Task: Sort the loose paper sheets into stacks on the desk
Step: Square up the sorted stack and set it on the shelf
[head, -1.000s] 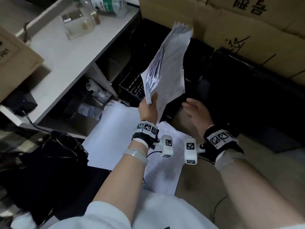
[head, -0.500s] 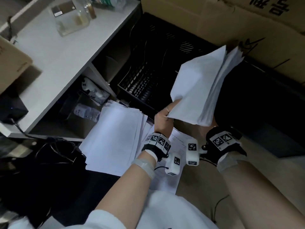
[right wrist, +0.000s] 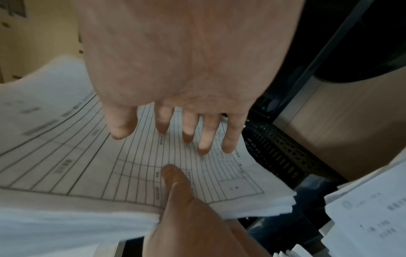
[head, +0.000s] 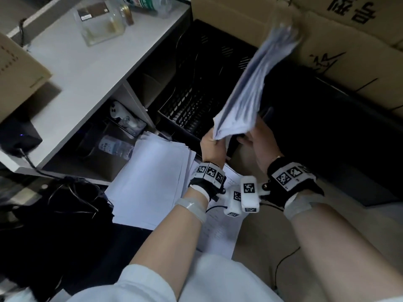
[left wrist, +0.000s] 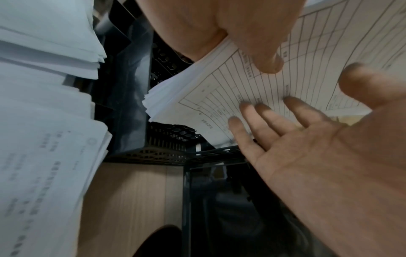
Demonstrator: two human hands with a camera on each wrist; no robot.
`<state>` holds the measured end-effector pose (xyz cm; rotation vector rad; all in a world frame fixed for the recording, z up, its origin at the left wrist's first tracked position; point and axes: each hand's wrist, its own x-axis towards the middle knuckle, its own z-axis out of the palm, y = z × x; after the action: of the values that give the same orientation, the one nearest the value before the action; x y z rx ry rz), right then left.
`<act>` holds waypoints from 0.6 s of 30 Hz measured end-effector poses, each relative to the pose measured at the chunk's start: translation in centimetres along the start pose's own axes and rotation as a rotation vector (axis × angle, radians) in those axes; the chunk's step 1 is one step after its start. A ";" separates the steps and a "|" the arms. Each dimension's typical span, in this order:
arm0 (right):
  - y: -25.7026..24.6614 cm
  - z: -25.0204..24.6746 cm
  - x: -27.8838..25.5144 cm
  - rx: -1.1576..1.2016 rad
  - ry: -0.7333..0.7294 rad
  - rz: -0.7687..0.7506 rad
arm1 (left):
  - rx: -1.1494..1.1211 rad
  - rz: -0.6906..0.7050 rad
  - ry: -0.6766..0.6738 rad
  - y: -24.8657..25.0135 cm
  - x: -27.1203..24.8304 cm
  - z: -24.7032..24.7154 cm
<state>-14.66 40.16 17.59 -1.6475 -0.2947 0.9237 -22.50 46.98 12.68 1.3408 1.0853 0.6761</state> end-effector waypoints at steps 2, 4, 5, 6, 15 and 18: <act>-0.3 0.2 0.6 0.011 -0.056 0.018 | -0.007 0.024 0.002 -0.2 1.2 0.4; -0.3 -0.2 1.0 0.018 -0.043 0.035 | 0.011 0.023 -0.119 -0.6 2.7 1.4; -0.1 -0.5 1.1 -0.003 -0.046 0.039 | 0.047 0.005 -0.217 -1.1 3.4 1.9; 0.3 -1.0 1.1 -0.026 -0.047 0.031 | 0.111 -0.039 -0.278 -1.9 4.1 2.4; 3.7 -2.5 0.5 0.000 -0.037 0.041 | 0.306 -0.187 -0.262 -4.5 4.6 0.6; 6.3 -2.4 0.6 0.004 0.077 0.105 | 0.291 -0.308 -0.181 -7.0 3.5 -1.2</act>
<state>-14.33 36.94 11.62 -1.7029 -0.1549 0.9355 -23.61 49.45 5.21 1.4086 1.2401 0.1701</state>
